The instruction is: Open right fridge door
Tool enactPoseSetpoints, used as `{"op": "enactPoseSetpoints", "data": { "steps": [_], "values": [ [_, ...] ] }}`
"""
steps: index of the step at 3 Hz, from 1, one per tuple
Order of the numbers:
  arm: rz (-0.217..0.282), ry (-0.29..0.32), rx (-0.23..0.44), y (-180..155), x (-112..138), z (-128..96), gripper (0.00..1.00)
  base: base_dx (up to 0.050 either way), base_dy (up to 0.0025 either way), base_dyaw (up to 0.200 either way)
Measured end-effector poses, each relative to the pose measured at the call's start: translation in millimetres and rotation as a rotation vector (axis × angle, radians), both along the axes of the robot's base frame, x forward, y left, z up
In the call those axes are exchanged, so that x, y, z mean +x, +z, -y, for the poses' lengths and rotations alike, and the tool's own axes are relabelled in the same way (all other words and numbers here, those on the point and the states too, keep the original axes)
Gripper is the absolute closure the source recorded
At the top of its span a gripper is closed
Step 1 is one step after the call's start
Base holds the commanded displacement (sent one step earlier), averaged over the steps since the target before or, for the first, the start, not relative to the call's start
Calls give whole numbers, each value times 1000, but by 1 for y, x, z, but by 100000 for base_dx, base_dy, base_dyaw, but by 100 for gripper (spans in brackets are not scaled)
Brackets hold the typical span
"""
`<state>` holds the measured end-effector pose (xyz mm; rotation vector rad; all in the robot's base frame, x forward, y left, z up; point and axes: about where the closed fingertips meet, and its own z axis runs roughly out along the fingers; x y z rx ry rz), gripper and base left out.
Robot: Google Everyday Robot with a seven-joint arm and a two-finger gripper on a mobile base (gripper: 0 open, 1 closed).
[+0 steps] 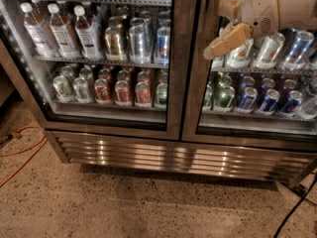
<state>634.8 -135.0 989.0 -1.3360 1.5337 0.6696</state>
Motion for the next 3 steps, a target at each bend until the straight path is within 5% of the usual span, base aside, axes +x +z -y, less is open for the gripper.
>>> {"op": "enactPoseSetpoints", "data": {
  "steps": [3],
  "values": [
    [20, 15, 17, 1, 2, -7, 0, 0, 0, 0]
  ]
}}
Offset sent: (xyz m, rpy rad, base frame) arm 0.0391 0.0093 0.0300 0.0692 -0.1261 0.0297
